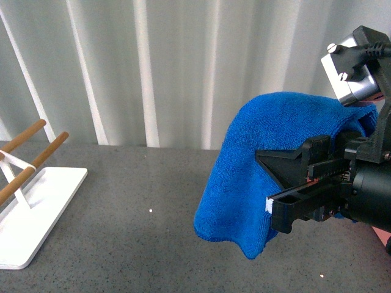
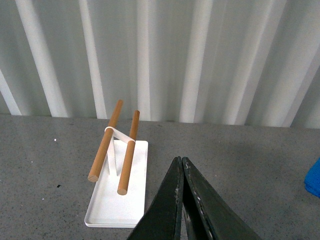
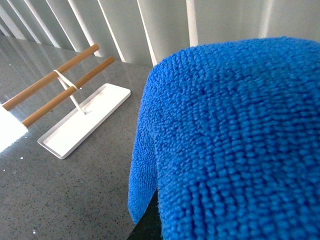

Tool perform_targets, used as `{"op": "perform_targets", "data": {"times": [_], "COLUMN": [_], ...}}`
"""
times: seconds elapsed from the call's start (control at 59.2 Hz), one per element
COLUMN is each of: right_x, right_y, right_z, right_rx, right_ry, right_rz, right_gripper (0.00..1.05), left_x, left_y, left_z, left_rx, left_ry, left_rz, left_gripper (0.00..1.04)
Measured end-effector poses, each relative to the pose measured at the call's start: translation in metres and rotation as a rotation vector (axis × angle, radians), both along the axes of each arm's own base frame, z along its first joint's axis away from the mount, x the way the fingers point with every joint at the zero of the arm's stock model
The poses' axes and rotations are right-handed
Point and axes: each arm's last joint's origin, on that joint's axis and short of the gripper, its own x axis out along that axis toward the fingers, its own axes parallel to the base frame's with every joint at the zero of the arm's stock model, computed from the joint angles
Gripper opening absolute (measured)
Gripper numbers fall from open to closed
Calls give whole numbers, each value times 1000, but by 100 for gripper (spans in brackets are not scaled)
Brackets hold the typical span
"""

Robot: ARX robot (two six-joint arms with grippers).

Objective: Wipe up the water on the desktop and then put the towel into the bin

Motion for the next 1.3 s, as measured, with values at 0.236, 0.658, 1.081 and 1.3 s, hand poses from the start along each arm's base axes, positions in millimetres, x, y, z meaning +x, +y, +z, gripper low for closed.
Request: {"op": "perform_targets", "data": {"times": [0.236,0.658,1.081,1.3], "right_x": [16,78,158,171], "right_y": [-6,-17,35,76], "right_z": [-34,-130,-126,-126], "right_rx": [-42,-377,-524,-540], "right_ry": [145,553,486,434], "right_rz": [-50,-212,-223,-171], "right_gripper": [5,5,5,5], "left_x": [0,0,0,0], "left_y": [0,0,0,0], "left_z": [0,0,0,0], "left_rx": [0,2,2,2], "left_ry": [0,0,0,0], "left_rz": [0,0,0,0], "left_gripper": [51,98,98,98]}}
